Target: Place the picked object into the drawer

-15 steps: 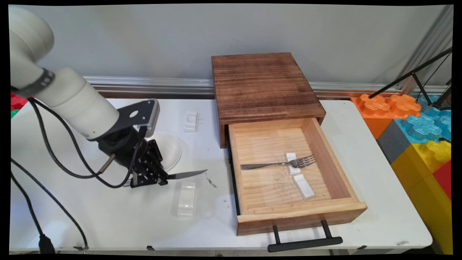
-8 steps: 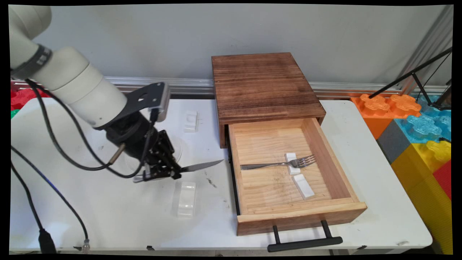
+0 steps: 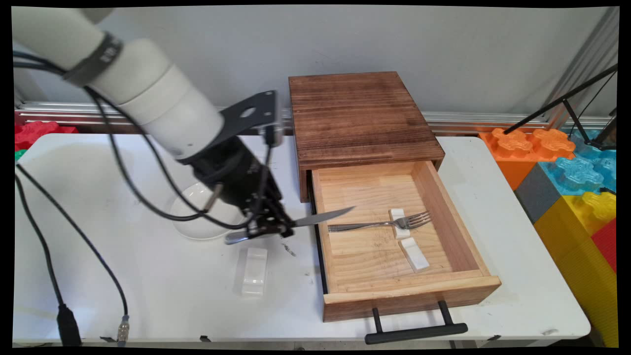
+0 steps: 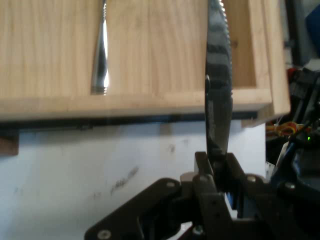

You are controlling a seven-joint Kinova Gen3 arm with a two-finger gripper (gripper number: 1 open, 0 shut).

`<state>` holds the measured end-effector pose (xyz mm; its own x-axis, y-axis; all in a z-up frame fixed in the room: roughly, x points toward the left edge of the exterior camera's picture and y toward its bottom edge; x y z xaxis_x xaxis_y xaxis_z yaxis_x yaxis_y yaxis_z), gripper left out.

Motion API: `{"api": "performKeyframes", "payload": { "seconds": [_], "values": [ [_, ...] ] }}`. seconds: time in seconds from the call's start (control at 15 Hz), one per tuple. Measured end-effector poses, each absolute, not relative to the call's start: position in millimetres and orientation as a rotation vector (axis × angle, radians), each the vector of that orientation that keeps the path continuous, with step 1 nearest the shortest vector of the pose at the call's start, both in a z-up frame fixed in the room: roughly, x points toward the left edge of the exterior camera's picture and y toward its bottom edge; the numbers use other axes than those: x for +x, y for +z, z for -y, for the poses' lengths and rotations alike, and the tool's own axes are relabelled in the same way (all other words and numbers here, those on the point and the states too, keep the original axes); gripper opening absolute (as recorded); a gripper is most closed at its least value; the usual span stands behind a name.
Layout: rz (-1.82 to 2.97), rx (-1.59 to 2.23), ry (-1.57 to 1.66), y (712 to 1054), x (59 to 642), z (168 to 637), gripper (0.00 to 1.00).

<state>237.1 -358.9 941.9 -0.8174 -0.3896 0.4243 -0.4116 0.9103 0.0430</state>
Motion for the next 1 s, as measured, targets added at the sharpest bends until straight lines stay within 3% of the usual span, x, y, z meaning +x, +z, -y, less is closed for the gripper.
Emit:
{"api": "performKeyframes", "payload": {
  "seconds": [1.0],
  "values": [
    [2.622,0.522,0.067,941,123,412,0.00]
  ]
}}
